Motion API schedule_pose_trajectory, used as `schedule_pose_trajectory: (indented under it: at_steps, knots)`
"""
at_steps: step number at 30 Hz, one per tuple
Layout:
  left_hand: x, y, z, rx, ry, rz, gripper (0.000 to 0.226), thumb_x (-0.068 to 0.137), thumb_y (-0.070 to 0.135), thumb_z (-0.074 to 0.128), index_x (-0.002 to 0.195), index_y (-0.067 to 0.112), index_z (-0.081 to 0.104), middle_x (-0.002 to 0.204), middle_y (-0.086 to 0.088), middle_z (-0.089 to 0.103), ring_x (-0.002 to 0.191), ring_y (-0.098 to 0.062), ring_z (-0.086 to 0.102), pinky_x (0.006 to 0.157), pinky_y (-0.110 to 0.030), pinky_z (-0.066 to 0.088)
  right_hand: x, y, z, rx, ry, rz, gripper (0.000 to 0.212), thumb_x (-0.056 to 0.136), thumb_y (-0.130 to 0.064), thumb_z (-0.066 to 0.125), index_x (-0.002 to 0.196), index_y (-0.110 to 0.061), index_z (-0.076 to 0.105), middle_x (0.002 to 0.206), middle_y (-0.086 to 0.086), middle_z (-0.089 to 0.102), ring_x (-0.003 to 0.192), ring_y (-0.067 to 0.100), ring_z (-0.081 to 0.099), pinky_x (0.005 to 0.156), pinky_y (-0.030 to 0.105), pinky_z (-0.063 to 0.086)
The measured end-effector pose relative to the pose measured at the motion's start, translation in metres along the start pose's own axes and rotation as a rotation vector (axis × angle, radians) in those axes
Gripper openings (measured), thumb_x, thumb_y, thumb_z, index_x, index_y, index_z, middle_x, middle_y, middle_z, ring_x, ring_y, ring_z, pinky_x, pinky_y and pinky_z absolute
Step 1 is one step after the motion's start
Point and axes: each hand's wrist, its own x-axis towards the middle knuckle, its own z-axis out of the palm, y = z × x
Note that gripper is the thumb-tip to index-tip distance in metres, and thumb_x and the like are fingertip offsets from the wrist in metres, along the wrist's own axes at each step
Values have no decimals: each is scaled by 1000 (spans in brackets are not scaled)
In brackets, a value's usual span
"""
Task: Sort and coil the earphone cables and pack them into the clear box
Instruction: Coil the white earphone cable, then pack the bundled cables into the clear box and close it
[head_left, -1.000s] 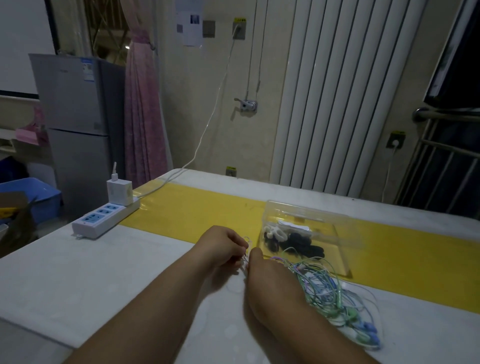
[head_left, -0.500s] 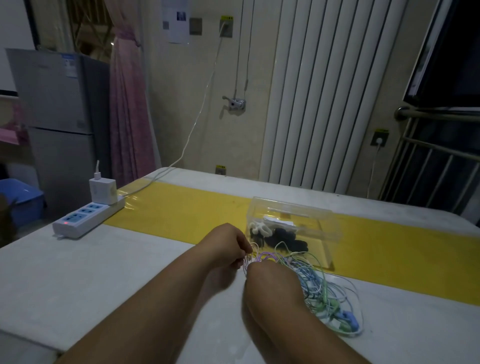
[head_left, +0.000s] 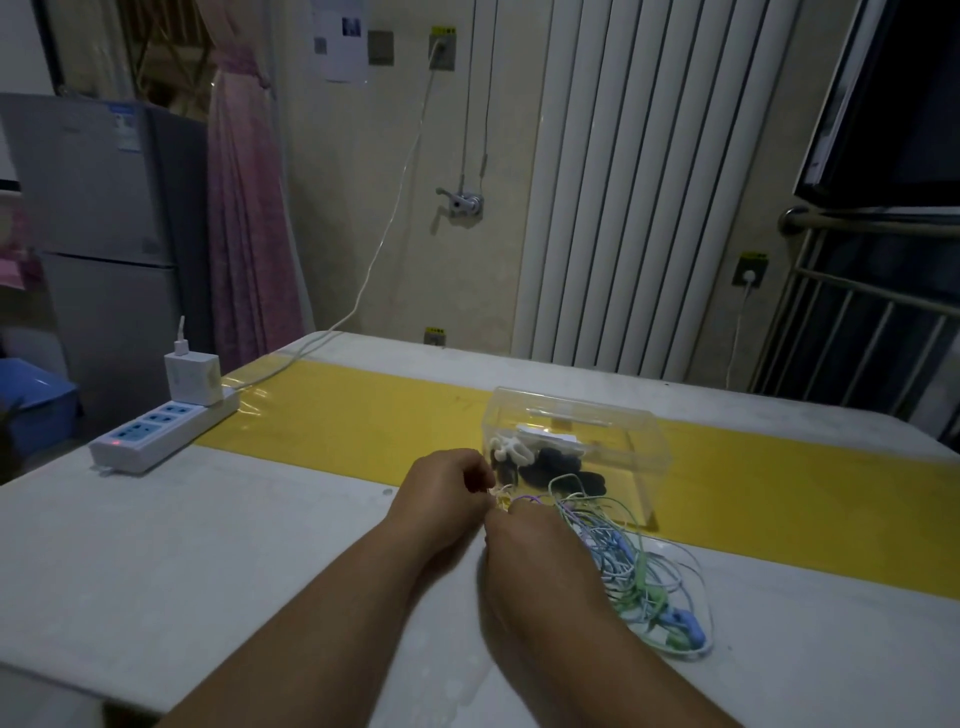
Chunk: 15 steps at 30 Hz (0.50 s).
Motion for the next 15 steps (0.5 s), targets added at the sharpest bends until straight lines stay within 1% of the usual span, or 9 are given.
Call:
schedule_pose_trajectory:
  at_steps: [1,3,5,6,8,10,12,15]
  knots:
    - [-1,0,0,20,-11,5,14,72,17,76,77,28,68,73,14,60,73,-5,56,59,-7,35,0,0,-2,-45,-13,-17,29,93,-6,41,119,-5,56,119,14,55,113,32,52,74,37,35]
    - [-1,0,1,76,-25,12,9,73,21,76,78,28,73,76,14,56,75,-5,53,63,-17,36,-1,-1,-7,-134,-40,-57,32,93,-7,43,121,-4,58,122,15,56,117,33,48,87,38,40]
    - [-1,1,1,142,-13,29,7,73,26,76,80,29,74,79,11,50,77,-8,50,67,-22,35,1,-1,-8,-176,-51,-74,35,94,-8,42,125,-4,56,125,15,54,120,33,44,94,39,38]
    - [-1,1,0,153,-10,30,8,74,28,76,81,30,75,80,10,51,77,-9,50,67,-23,36,2,-1,-8,-187,-48,-73,36,94,-8,41,127,-4,55,126,15,52,120,33,43,95,40,37]
    - [-3,2,-2,134,-18,12,7,74,29,76,82,29,76,80,9,62,77,-9,55,68,-24,42,4,-1,-7,-176,-45,-58,37,94,-7,41,128,-3,55,126,15,50,120,34,44,95,40,39]
    - [-4,2,-4,102,-42,-9,7,73,26,75,80,27,76,81,8,70,76,-7,59,69,-23,46,6,1,-7,-112,-82,-37,35,93,-5,44,125,-4,58,124,15,54,116,33,52,91,39,43]
    - [-5,5,-8,68,-90,-33,6,71,23,75,76,26,76,76,10,70,75,-8,62,68,-22,47,9,3,-6,-36,-93,-15,32,90,-3,48,119,-5,61,120,13,59,110,32,58,86,38,46]
    - [-4,12,-18,16,-179,-60,5,69,20,76,69,25,75,65,10,69,64,-6,63,63,-22,48,12,5,-1,28,-76,-11,33,87,-4,51,117,-10,64,116,12,63,106,31,62,83,36,48]
